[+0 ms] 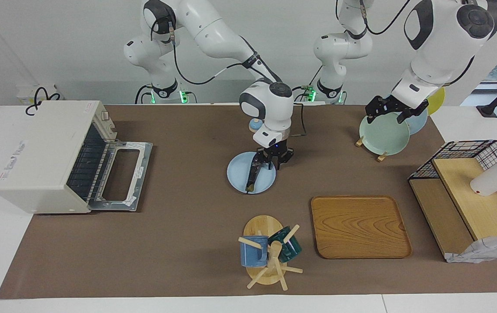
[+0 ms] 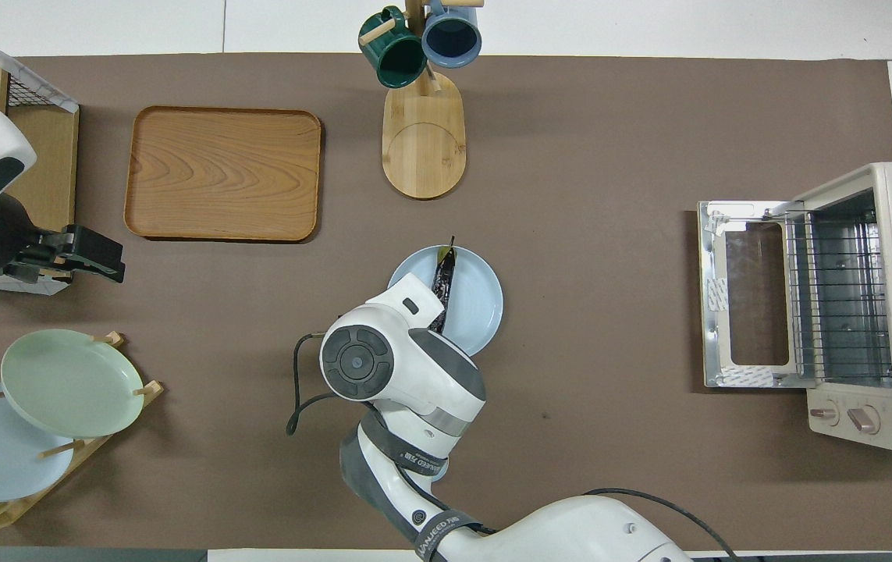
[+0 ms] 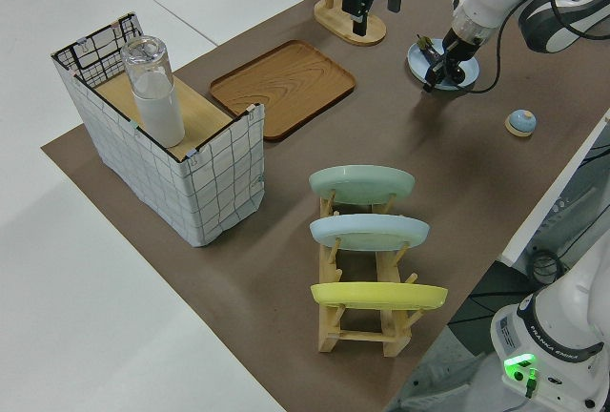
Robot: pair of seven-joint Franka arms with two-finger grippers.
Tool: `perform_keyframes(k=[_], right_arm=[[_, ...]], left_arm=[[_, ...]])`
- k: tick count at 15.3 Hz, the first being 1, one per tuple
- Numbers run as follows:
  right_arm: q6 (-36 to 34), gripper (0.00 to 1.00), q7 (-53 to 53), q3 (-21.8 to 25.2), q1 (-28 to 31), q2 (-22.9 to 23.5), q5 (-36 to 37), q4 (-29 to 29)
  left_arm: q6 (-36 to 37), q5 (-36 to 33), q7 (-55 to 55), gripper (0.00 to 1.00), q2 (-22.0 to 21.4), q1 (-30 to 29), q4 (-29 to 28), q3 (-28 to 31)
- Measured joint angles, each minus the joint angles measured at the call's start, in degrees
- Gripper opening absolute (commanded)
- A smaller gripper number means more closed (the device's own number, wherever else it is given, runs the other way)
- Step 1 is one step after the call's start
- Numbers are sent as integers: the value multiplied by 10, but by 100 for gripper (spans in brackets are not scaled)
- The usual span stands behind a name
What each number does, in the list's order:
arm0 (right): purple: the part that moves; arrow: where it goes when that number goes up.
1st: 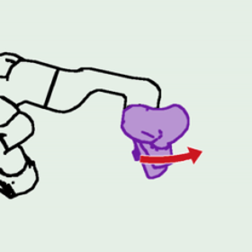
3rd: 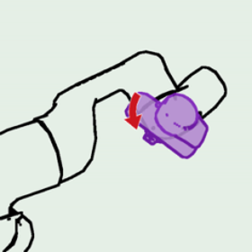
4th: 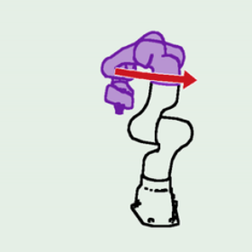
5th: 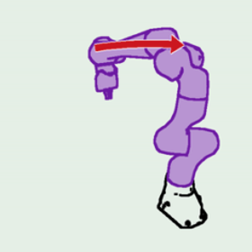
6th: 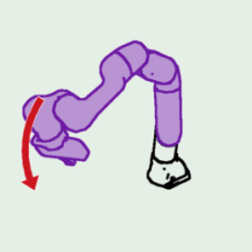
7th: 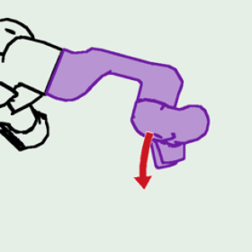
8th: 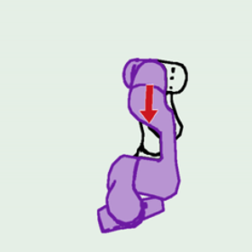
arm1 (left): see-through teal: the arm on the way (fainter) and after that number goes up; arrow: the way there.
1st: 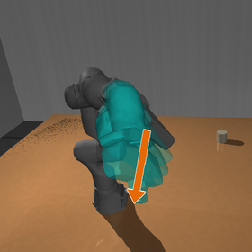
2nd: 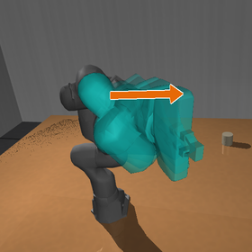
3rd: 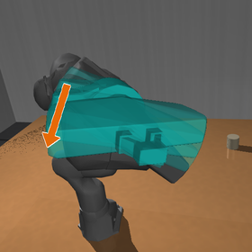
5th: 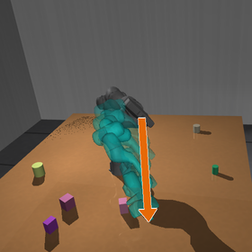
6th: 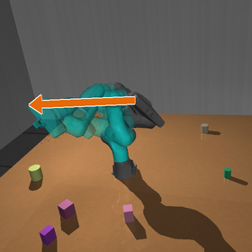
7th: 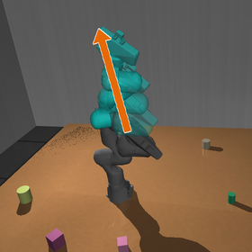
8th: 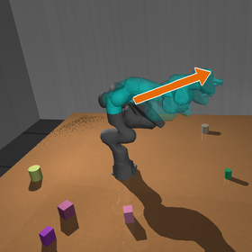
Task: Put eggplant into oven
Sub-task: 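Carry the eggplant toward the oven while the left gripper withdraws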
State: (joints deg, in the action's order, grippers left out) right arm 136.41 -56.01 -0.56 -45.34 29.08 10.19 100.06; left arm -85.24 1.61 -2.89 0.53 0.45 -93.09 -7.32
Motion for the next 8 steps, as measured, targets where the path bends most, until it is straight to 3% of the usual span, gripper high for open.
perform_keyframes(k=[4,8], right_arm=[[-32,0,1,0,0,-11,34,0],[-163,0,4,1,0,-18,100,-42]], left_arm=[[-2,0,-1,100,-5,14,4,13],[-22,0,-1,100,-7,14,6,18]])
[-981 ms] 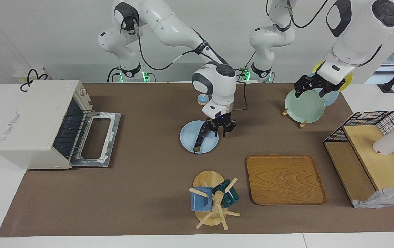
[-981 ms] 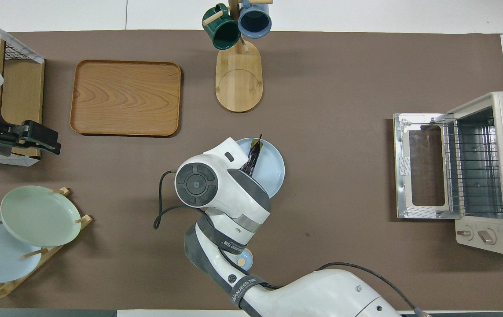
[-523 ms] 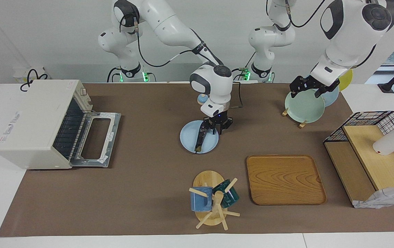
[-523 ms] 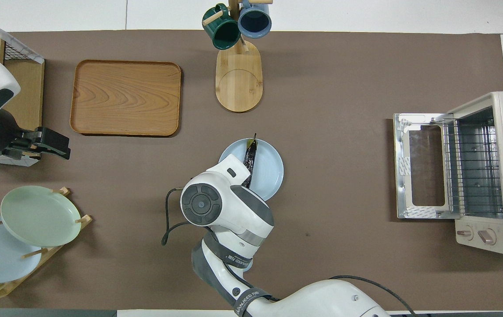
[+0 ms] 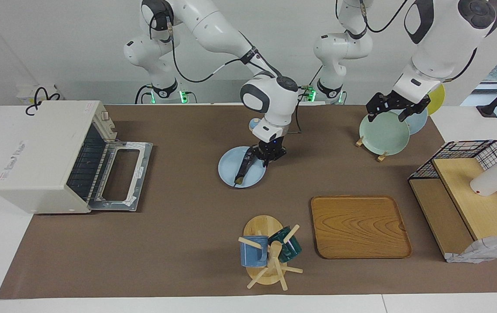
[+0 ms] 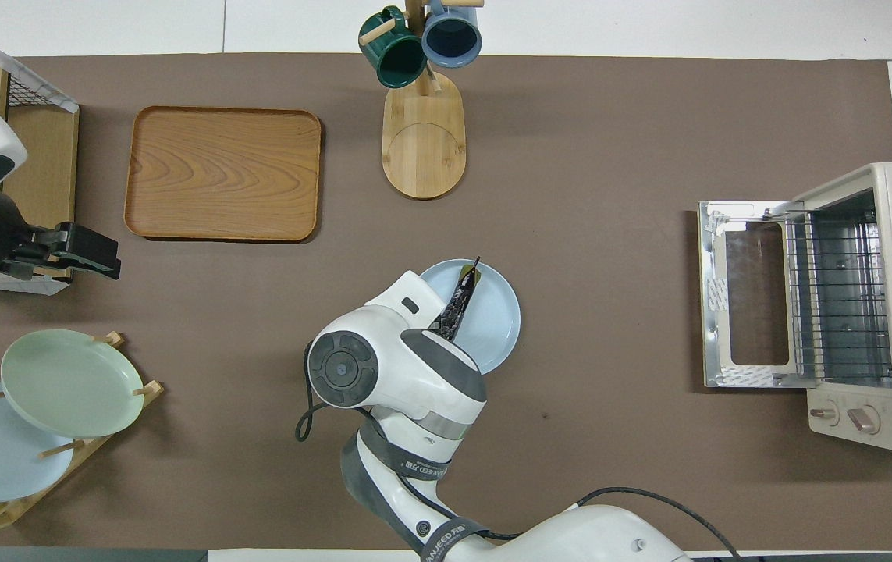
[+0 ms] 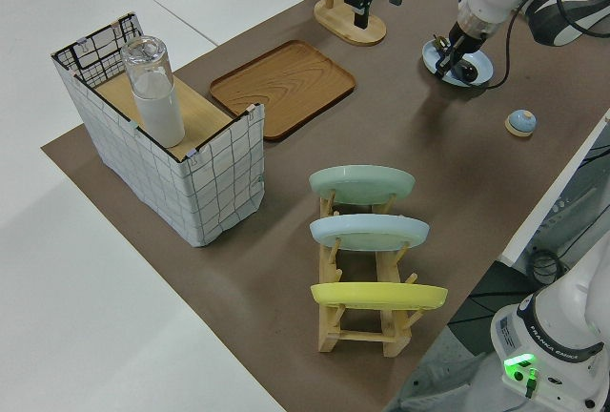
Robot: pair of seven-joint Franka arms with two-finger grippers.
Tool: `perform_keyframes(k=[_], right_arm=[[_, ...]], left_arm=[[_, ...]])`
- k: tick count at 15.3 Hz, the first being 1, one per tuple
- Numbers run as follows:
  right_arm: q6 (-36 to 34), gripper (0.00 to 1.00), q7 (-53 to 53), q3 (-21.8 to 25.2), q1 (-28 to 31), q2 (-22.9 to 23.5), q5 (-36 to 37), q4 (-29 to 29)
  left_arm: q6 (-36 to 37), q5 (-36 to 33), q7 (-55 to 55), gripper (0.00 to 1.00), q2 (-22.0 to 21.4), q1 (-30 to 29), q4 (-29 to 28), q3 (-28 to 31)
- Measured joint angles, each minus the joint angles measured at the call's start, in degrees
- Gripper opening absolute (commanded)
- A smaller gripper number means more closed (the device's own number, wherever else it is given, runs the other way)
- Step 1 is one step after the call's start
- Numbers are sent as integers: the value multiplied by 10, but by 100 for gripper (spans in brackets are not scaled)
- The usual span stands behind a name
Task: Put eggplant into oven
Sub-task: 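Carry the eggplant toward the oven while the left gripper withdraws, then insert the eggplant into the open oven and open the right gripper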
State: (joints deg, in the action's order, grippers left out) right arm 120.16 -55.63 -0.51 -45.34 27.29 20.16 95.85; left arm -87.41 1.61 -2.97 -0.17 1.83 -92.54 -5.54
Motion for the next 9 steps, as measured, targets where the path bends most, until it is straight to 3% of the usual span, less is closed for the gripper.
perform_keyframes(k=[3,6,9], right_arm=[[-56,0,1,4,7,-5,35,-9],[-70,0,37,9,47,-20,38,4],[-71,0,139,11,130,-84,38,63]], left_arm=[[-30,-1,0,100,0,0,0,3],[-32,-1,0,100,0,0,0,4],[-31,-1,0,100,0,-1,0,5]])
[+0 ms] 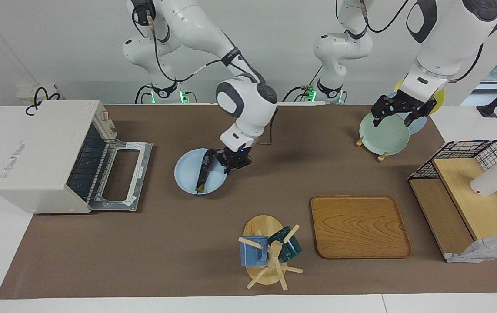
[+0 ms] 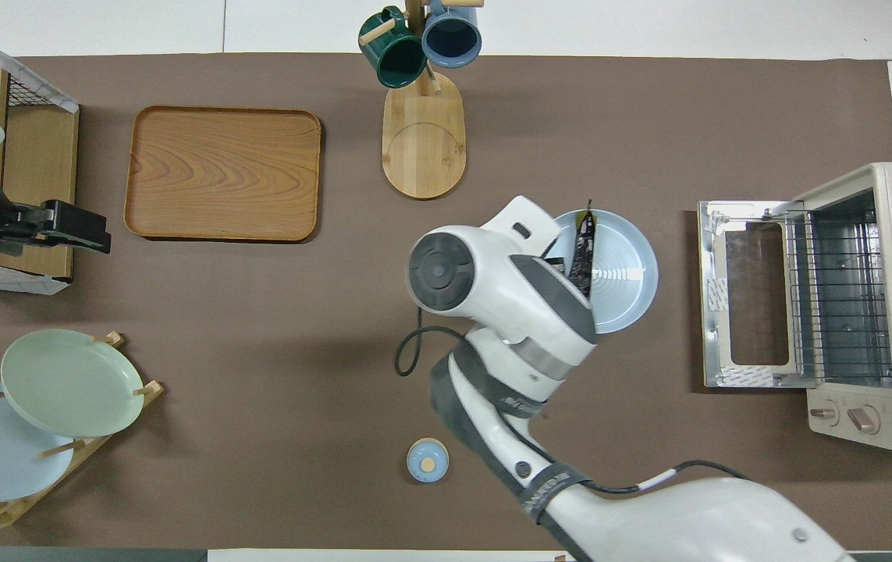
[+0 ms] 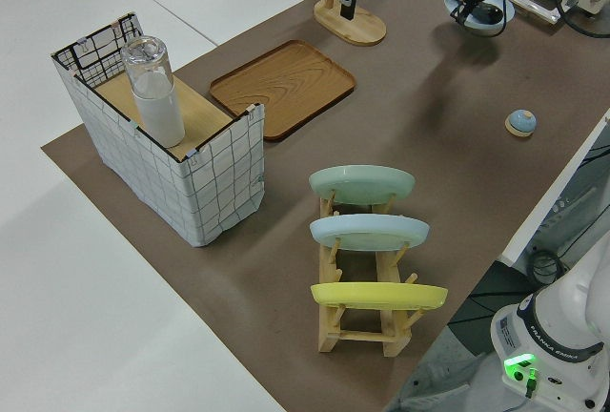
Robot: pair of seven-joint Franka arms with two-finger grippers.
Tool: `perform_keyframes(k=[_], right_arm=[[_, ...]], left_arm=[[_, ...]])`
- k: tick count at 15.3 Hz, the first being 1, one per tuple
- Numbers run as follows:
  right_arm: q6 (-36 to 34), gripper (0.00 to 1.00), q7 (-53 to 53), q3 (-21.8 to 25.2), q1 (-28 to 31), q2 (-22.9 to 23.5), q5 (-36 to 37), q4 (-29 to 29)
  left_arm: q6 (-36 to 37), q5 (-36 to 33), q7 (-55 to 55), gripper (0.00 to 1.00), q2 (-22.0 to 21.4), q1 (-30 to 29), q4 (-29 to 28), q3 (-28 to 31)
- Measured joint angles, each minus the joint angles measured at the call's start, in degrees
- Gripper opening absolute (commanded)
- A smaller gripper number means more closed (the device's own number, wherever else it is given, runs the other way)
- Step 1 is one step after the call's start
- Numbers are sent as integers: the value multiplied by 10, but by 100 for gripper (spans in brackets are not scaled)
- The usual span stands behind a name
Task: Put eggplant into oven
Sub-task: 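Insert the eggplant into the open oven and open the right gripper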
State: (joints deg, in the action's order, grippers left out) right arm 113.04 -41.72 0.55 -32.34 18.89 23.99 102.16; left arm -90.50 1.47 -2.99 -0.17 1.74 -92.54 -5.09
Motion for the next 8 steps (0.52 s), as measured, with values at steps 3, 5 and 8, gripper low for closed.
perform_keyframes(k=[3,5,8], right_arm=[[0,0,78,0,75,-93,0,88],[0,0,111,0,106,-142,0,139],[0,0,176,-1,162,-197,0,196]], left_arm=[[1,0,0,100,0,-3,0,0],[1,0,0,100,0,-6,0,0],[1,0,0,100,0,-6,0,-1]])
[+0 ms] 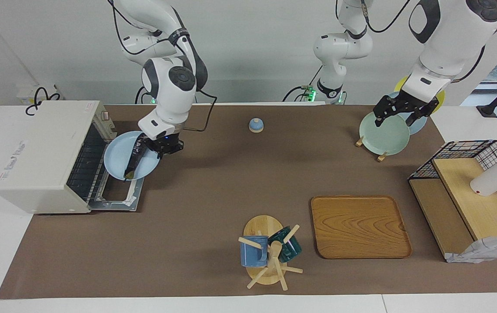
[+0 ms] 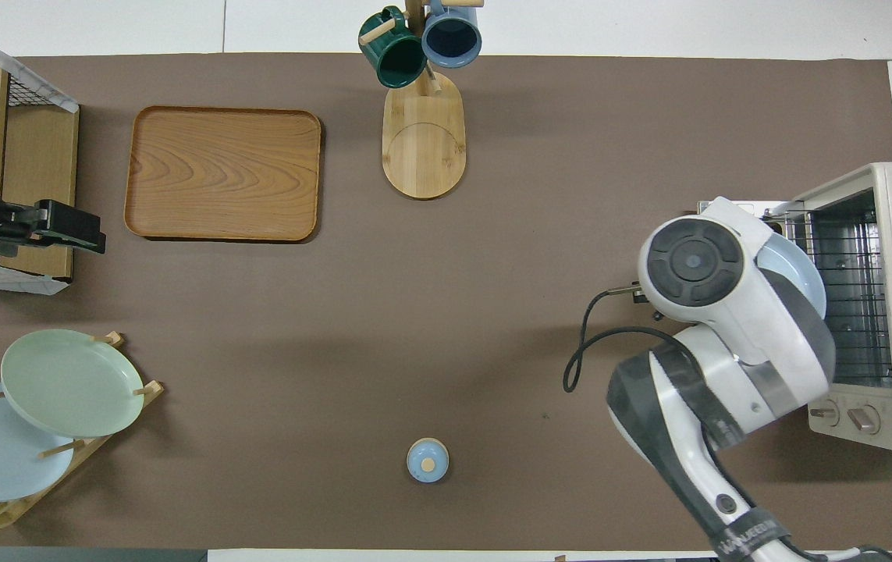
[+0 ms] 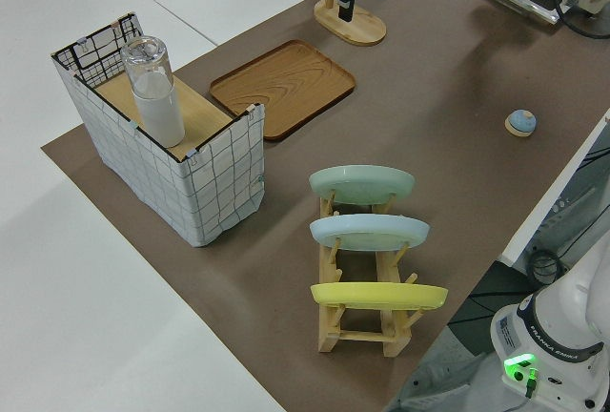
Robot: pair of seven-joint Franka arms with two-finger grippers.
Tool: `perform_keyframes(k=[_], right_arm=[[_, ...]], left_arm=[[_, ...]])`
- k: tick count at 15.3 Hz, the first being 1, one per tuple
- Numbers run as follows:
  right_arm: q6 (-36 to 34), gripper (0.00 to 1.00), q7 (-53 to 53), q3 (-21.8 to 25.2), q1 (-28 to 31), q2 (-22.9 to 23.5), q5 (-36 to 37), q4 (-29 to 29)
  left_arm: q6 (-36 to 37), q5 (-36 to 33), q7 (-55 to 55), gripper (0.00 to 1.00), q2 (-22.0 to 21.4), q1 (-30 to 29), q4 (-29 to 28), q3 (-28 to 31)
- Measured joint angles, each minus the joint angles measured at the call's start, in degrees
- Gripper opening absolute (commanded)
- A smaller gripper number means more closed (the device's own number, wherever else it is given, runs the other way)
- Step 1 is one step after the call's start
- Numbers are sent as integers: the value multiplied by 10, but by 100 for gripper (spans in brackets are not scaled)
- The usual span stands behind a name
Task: Put eggplant into oven
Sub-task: 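Insert the eggplant into the open oven and open the right gripper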
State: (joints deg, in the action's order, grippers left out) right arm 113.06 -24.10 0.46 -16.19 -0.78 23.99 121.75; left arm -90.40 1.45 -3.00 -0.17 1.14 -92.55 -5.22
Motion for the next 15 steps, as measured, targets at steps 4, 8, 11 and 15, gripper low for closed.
perform_keyframes(k=[4,8,11,15], right_arm=[[39,0,100,1,95,-40,0,52],[166,0,159,0,159,-64,0,148],[200,0,228,0,209,-73,0,162],[203,0,244,-2,222,-75,-1,165]], left_arm=[[0,0,0,100,0,0,0,0],[0,0,0,100,0,0,0,0],[0,0,0,100,0,0,0,0],[0,0,0,100,0,0,0,0]])
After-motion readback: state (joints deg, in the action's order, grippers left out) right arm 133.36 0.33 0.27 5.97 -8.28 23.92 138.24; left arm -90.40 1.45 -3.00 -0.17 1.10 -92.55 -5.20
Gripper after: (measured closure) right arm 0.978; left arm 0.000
